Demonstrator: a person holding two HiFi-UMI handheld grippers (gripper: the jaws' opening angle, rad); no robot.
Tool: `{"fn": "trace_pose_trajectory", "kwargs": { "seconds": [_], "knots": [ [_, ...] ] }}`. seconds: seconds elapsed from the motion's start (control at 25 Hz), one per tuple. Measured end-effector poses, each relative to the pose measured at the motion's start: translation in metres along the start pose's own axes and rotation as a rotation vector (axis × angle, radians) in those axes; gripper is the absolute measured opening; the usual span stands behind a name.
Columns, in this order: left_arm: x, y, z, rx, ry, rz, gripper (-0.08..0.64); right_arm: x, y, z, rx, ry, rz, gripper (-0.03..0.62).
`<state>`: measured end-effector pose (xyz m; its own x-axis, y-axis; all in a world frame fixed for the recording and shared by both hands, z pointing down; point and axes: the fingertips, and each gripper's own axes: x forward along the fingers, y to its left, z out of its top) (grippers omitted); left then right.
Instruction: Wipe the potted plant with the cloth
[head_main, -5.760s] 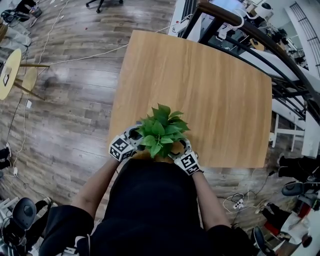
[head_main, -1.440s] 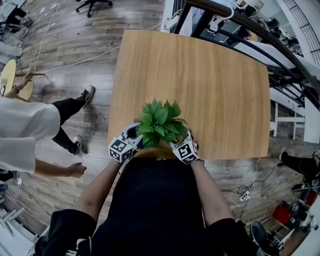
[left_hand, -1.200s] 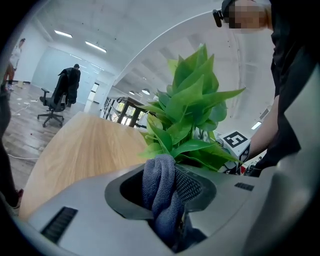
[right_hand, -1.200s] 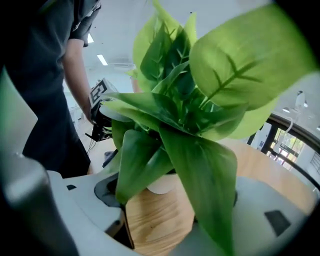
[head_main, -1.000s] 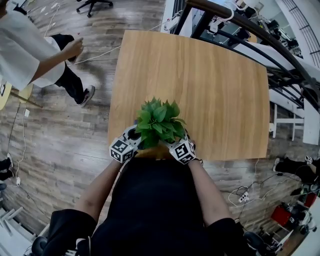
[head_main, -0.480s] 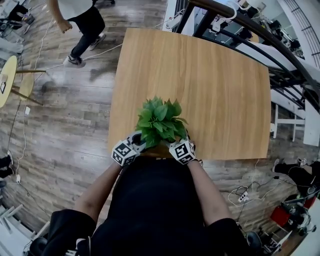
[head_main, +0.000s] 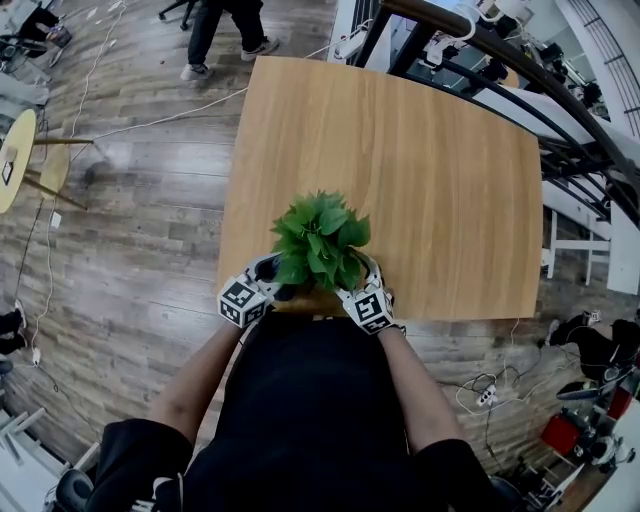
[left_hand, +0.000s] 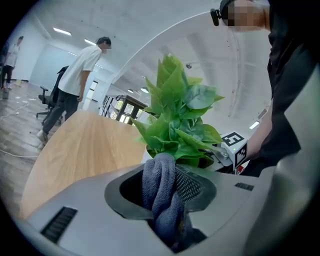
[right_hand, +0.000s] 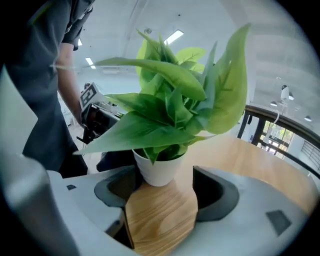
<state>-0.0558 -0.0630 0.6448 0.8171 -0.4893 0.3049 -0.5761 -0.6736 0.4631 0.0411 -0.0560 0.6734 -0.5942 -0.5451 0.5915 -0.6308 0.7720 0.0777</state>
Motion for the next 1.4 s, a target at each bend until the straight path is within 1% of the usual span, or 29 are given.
{"fn": "trace_pose_trajectory", "kwargs": {
  "seconds": [0.08, 0.2, 0.28, 0.44, 0.56, 0.6, 0.64, 0.72, 0.76, 0.84, 0.92, 1.08, 1.24, 1.32, 1.4],
  "knots": [
    [-0.001, 0.005, -0.003, 0.008, 0.007, 0.011, 0.138, 0.007, -0.005, 0.005, -0.007, -0.001, 0.000, 0.341],
    [0.002, 0.013, -0.009, 0.039, 0.004, 0.024, 0.138, 0.015, 0.001, 0.015, -0.040, -0.011, 0.064, 0.340],
    [0.004, 0.010, -0.009, 0.048, 0.010, 0.009, 0.138, 0.016, 0.006, 0.020, -0.053, -0.011, 0.079, 0.339],
    [0.005, 0.006, -0.006, 0.047, 0.020, -0.020, 0.138, 0.018, 0.005, 0.023, -0.017, -0.015, 0.039, 0.339],
    [0.005, -0.005, -0.001, 0.020, 0.025, -0.036, 0.138, 0.018, 0.006, 0.022, 0.018, -0.019, 0.018, 0.339],
    [0.004, -0.010, -0.005, 0.023, 0.042, -0.052, 0.138, 0.019, 0.006, 0.021, 0.033, -0.022, 0.018, 0.339],
    [0.005, -0.017, -0.014, 0.047, 0.065, -0.081, 0.138, 0.020, 0.006, 0.021, 0.047, -0.027, 0.019, 0.339],
    [0.009, -0.037, -0.030, 0.135, 0.110, -0.160, 0.138, 0.021, 0.004, 0.024, 0.050, -0.034, 0.024, 0.339],
    [0.013, -0.047, -0.034, 0.167, 0.124, -0.192, 0.138, 0.021, 0.004, 0.026, 0.039, -0.034, 0.027, 0.339],
    [0.018, -0.058, -0.036, 0.177, 0.128, -0.215, 0.138, 0.020, 0.004, 0.029, 0.014, -0.026, 0.027, 0.339],
    [0.017, -0.054, -0.035, 0.151, 0.117, -0.195, 0.138, 0.020, 0.006, 0.028, 0.009, -0.018, 0.029, 0.339],
    [0.009, -0.028, -0.028, 0.082, 0.083, -0.114, 0.138, 0.020, 0.013, 0.019, -0.005, 0.003, 0.057, 0.337],
    [0.001, -0.015, -0.016, -0.005, 0.058, -0.055, 0.138, 0.022, 0.021, 0.018, -0.015, 0.010, 0.067, 0.338],
    [-0.003, -0.006, -0.020, -0.009, 0.051, -0.029, 0.138, 0.022, 0.025, 0.018, -0.017, 0.015, 0.079, 0.339],
    [-0.005, -0.002, -0.022, -0.010, 0.044, -0.022, 0.138, 0.019, 0.027, 0.014, -0.016, 0.025, 0.087, 0.338]
  ]
}}
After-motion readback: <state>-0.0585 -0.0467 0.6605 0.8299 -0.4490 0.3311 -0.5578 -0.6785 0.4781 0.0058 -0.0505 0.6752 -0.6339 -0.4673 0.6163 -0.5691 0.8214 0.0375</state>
